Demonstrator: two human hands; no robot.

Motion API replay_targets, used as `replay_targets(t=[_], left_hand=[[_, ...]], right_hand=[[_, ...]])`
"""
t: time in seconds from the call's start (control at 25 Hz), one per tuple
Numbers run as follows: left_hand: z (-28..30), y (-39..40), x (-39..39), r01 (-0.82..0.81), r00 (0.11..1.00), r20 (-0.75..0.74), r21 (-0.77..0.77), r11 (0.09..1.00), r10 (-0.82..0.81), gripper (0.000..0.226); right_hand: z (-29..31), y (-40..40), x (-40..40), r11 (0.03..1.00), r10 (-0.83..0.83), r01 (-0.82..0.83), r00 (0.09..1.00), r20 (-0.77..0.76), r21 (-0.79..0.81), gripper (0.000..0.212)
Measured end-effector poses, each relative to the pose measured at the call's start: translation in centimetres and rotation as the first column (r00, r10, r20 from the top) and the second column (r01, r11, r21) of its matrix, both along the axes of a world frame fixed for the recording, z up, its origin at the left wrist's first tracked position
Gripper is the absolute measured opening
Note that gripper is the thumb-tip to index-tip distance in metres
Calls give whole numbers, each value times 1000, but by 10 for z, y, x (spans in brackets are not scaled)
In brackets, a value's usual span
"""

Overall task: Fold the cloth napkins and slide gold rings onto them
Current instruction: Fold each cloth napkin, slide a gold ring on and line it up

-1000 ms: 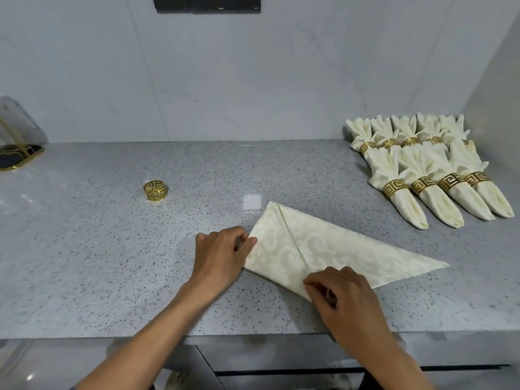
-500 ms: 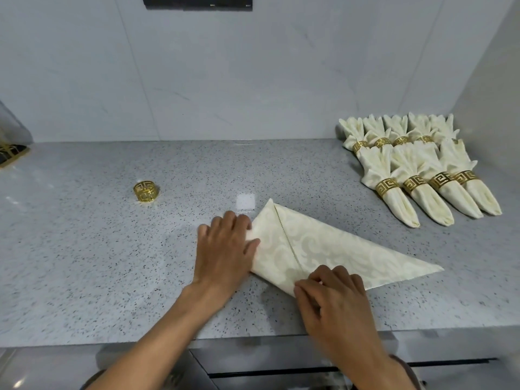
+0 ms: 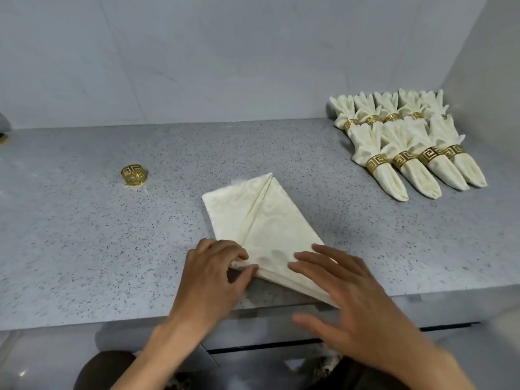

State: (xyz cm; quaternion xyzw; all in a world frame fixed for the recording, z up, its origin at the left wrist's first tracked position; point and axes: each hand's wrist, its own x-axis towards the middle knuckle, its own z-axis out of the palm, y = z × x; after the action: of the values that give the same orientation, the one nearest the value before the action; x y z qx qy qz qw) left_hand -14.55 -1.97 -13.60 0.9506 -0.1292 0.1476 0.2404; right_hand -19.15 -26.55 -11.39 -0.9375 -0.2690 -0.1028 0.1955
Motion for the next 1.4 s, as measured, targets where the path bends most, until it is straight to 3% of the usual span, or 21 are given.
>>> replay_targets(t=[0.12,0.2,0.28,0.4,0.48,0.56,0.6,0.68,0.8,0.96,1.04,1.12,1.16,1.4], left_hand=[[-12,-3,0,-19,999,35,-57,998,21,12],[-13,-2,0,-9,999,45,-68,998,12,11],[-14,1,-2,39,997,71,-12,999,-38,25],[-15,13,-7,79,991,113,-6,997,-78,39],[-14,21,-11,83,989,122,-20,996,-80,40],[-14,25,-13,99,990,103,-11,995,-97,42],[-15,27,-14,109,990,93,-5,994,-108,43],[-15,31,-12,118,989,90,16,993,-119,45],[-13,33,-9,104,987,119,39,994,-108,47],[-10,22,-4,20,987,160,-29,999,-15,41],[-9,14,-2,-40,989,141,-56,998,47,40],[-10,10,1,-102,987,116,-93,990,112,24],[-12,10,1,-123,984,115,-119,985,137,10],[-18,11,4,-66,969,234,-50,997,75,8]], right_hand=[[-18,-45,-12,933,22,-11,999,25,-359,86],[-27,-54,-14,953,32,-21,999,29,-302,80],[-32,-54,-11,997,27,-22,997,69,-79,57],[-32,-54,-7,988,30,-45,994,105,145,31],[-30,-56,-4,992,63,-72,995,81,104,38],[-32,-57,0,991,125,-119,987,95,-66,51],[-34,-57,2,987,147,-137,982,117,-84,46],[-23,-51,4,987,136,-143,986,94,74,22],[26,-30,26,869,91,-10,986,-139,495,23],[57,19,117,724,-26,231,951,-309,650,5],[43,43,162,713,-139,357,916,-377,604,3],[18,59,192,748,-280,445,884,-374,492,3],[8,64,199,769,-341,473,873,-349,430,3],[-12,71,205,865,-454,466,885,-103,187,10]])
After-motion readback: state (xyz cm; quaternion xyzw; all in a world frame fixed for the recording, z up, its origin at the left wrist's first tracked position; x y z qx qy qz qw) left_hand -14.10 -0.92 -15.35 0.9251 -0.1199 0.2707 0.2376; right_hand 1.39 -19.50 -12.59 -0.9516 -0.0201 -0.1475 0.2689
